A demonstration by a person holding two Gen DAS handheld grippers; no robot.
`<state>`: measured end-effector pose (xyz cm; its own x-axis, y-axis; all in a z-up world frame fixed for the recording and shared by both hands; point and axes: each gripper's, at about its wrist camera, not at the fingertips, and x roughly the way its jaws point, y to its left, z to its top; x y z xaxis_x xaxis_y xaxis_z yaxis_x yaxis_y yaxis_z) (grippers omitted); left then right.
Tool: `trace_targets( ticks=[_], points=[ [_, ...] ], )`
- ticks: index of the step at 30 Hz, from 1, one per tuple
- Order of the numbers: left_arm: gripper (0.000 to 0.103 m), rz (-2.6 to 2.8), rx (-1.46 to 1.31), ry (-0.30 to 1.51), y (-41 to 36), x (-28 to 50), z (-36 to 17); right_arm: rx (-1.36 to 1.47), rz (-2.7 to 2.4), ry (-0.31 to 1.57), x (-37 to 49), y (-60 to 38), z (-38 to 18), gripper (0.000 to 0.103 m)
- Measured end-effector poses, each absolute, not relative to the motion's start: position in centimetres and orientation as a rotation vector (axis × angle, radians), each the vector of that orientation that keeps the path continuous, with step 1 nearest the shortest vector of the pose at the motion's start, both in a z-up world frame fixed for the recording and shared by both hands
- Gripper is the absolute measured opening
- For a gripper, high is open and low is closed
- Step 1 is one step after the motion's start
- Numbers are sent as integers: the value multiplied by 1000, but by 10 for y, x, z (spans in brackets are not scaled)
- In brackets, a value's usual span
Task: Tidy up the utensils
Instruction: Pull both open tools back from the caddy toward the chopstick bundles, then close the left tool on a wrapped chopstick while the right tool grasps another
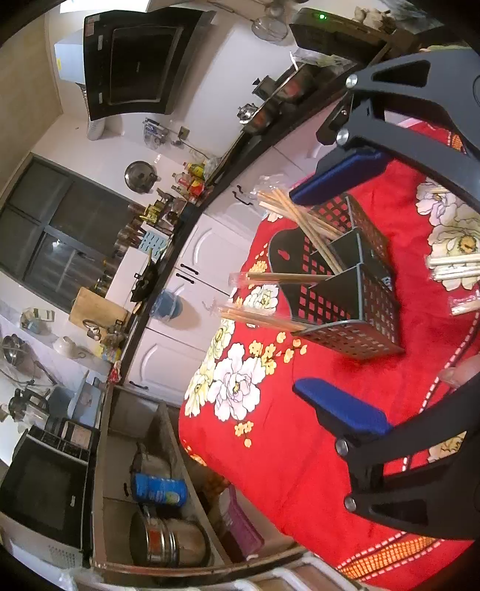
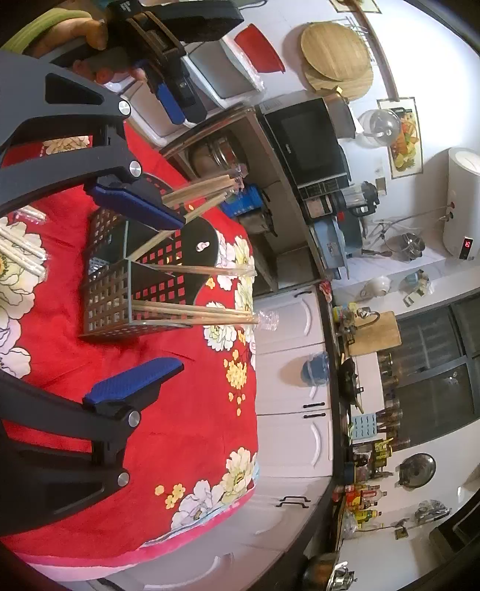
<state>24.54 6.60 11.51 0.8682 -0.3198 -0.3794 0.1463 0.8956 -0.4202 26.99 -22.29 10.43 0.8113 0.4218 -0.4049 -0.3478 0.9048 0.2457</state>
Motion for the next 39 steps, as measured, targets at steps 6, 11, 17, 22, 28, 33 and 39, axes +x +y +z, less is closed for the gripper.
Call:
trace_targets(
  ticks=[6,11,17,22,28,33,39],
  points=[
    [92,-237,-390,455,68,234,112,156,413,466,259,-224,104,72],
    [92,-232,-398,464,70,226,107,145,415,466,248,-225,102,72],
    [92,-229,-403,473,72,218,102,131,416,474,238,-222,99,73],
    [92,-230,-394,497,70,212,93,119,419,491,232,-218,92,73],
    [92,-232,-379,529,65,203,80,97,428,518,224,-214,81,73],
    [92,-230,-367,551,62,197,71,76,437,543,220,-210,72,73],
    [92,-225,-351,587,60,192,55,55,447,578,214,-205,57,73]
  ],
)
